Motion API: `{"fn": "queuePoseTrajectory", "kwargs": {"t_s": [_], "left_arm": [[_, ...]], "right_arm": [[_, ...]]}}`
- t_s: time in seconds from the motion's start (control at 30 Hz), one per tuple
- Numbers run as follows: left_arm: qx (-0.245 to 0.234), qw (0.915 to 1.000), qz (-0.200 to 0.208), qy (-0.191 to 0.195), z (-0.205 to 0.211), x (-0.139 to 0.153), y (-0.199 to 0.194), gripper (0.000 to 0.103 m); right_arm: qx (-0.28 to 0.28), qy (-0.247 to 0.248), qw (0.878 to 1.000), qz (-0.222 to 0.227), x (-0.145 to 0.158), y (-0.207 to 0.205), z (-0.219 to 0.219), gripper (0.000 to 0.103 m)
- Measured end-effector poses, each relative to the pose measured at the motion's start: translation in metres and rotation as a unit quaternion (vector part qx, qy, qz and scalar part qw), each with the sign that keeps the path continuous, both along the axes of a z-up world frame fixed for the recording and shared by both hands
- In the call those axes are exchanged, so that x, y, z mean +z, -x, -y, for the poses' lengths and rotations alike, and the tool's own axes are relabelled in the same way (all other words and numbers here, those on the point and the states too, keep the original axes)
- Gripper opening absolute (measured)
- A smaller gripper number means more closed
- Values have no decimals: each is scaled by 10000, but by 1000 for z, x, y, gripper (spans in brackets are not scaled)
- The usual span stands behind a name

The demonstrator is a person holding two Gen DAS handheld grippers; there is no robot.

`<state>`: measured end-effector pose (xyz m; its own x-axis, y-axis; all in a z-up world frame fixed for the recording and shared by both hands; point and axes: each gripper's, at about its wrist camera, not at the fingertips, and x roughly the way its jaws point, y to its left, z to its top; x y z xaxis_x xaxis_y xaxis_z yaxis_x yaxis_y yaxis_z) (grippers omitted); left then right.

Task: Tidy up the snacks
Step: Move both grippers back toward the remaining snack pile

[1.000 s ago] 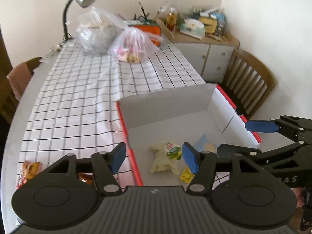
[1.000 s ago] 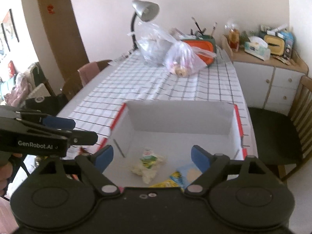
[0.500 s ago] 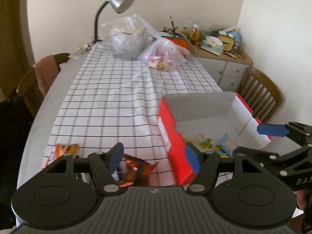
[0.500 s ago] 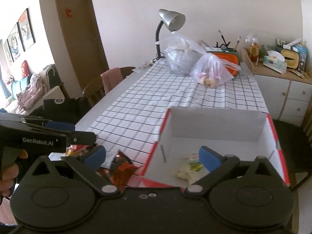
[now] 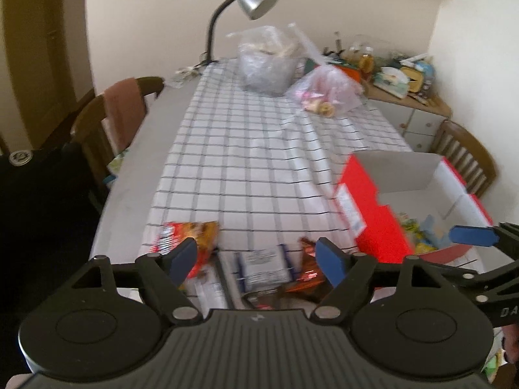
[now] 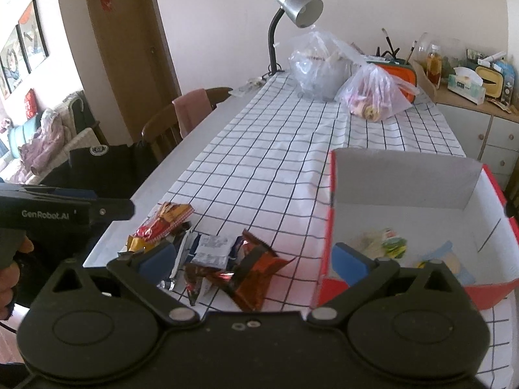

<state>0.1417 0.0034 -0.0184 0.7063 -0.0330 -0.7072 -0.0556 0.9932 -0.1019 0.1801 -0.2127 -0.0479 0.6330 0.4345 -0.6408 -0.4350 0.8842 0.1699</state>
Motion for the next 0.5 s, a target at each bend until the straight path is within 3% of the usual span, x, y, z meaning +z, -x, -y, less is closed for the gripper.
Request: {"fn": "queuePoseTrajectory", "kwargs": {"t_s": [0.27, 0.5], "left_arm": [[309, 9985, -447, 73, -55, -34, 4, 80], [334, 9969, -682, 183, -66, -54, 6, 80]], "right_arm": [[-251, 210, 9992, -246, -23, 1, -33, 103], [-472, 284, 9976, -428, -40, -14, -50, 103]]}}
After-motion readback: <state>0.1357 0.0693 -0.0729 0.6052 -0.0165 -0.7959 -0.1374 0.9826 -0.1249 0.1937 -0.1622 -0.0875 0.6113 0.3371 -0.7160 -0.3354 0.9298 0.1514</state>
